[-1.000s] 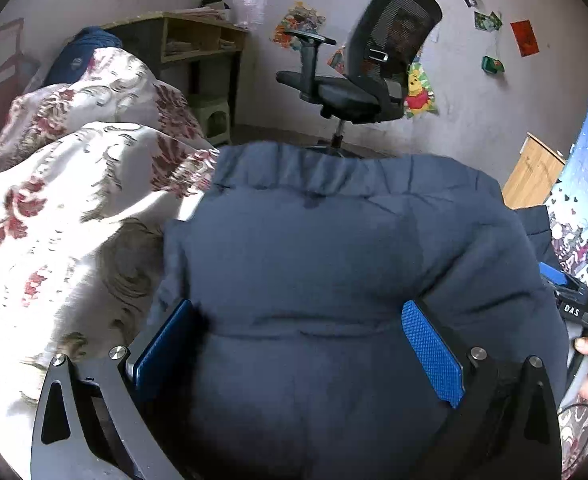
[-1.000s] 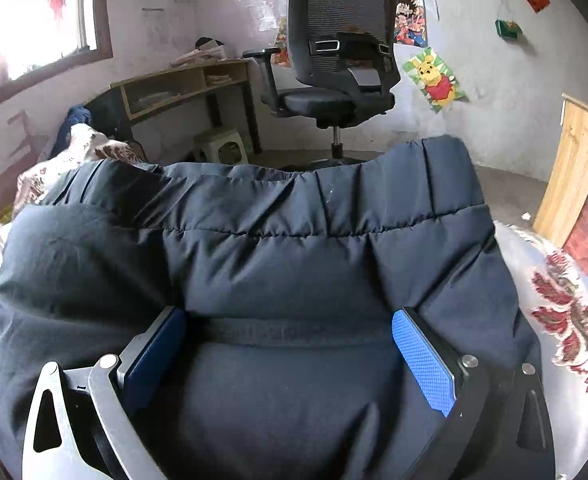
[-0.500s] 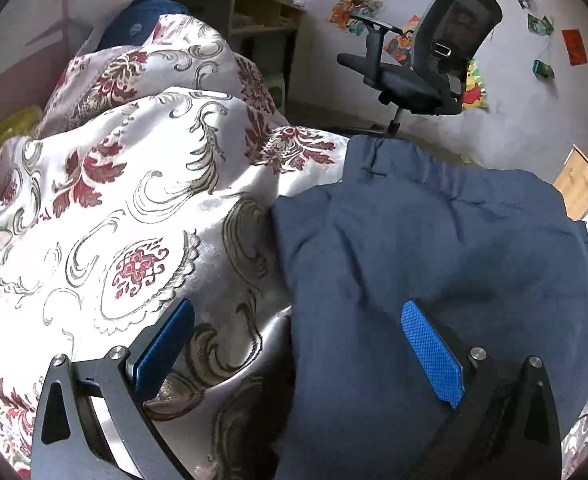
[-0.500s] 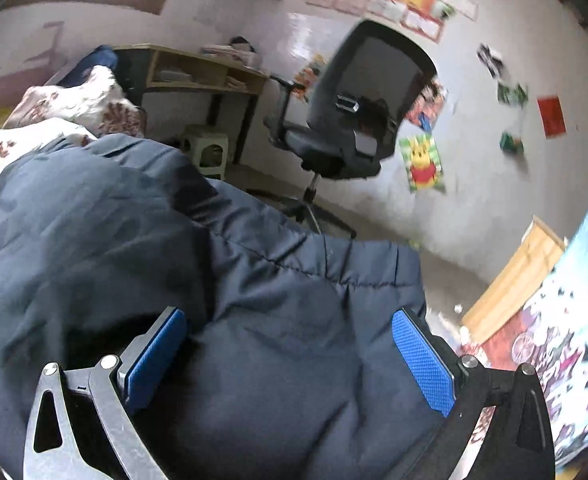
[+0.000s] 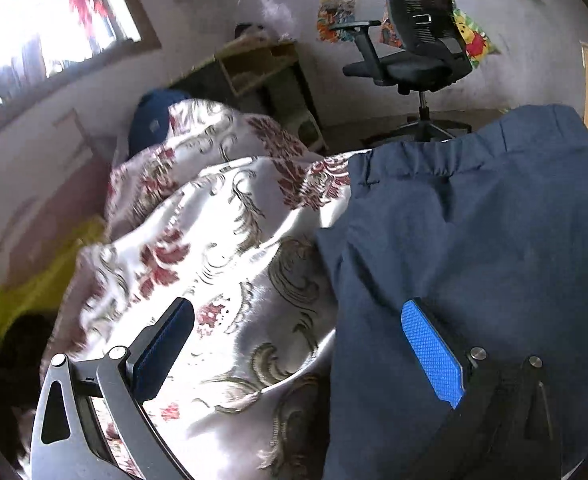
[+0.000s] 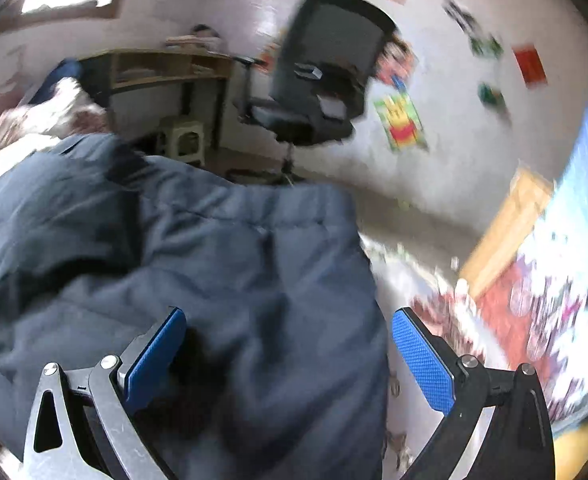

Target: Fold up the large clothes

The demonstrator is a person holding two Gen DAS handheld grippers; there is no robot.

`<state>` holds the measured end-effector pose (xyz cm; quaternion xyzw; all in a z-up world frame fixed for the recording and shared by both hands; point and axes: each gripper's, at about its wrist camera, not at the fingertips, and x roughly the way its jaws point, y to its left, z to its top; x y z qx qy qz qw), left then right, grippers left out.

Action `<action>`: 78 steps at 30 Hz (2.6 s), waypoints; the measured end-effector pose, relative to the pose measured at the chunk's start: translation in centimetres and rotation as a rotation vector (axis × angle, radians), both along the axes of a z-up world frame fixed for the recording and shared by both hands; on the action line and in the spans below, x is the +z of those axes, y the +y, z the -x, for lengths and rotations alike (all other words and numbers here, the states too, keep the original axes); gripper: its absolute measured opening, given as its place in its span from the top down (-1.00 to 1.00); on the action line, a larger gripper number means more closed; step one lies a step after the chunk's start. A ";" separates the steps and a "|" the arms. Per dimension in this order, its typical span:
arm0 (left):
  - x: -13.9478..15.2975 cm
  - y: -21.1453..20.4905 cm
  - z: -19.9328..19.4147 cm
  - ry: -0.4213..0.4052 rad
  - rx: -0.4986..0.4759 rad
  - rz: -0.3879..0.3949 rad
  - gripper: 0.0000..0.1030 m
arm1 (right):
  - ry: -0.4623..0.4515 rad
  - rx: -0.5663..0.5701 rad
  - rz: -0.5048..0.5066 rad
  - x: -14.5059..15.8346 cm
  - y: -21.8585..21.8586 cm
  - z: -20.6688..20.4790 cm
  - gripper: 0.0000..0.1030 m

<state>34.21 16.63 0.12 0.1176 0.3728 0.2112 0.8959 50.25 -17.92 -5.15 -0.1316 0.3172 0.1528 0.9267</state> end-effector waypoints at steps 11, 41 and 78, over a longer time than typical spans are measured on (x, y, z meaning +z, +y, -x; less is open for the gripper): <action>-0.1 0.3 0.5 -0.012 -0.047 -0.047 -0.98 | 0.102 -0.032 -0.064 -1.1 -2.0 -1.3 -1.00; -3.5 7.1 -5.0 0.194 -0.348 0.678 -0.98 | 0.620 0.211 -0.525 -6.8 -6.4 -9.3 -1.00; 0.5 -0.3 -7.2 0.144 -0.331 0.570 0.68 | 0.614 0.136 -0.490 -2.8 -6.1 -4.6 0.51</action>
